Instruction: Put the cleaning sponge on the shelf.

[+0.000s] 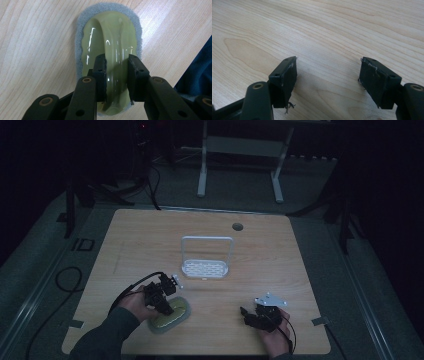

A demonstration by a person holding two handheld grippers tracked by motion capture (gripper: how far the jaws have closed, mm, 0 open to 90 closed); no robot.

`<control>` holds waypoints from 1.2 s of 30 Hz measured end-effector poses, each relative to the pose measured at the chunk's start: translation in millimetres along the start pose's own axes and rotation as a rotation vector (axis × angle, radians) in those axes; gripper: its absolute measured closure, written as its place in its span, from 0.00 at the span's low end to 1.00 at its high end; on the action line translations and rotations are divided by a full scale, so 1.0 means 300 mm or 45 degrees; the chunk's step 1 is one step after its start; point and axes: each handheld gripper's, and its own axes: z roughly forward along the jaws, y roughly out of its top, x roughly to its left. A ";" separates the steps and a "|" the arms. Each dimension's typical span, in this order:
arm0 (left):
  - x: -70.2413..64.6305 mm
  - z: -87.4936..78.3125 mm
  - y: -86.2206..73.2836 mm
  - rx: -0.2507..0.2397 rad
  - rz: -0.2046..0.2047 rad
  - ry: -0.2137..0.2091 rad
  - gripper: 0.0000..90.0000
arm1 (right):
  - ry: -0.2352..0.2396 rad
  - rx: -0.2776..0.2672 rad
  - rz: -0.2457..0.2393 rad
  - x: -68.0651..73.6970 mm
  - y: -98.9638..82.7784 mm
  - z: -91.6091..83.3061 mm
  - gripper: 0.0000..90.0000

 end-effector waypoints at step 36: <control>0.019 -0.040 0.042 -0.157 0.025 0.046 0.80 | -0.001 -0.002 -0.003 -0.001 0.000 0.000 0.33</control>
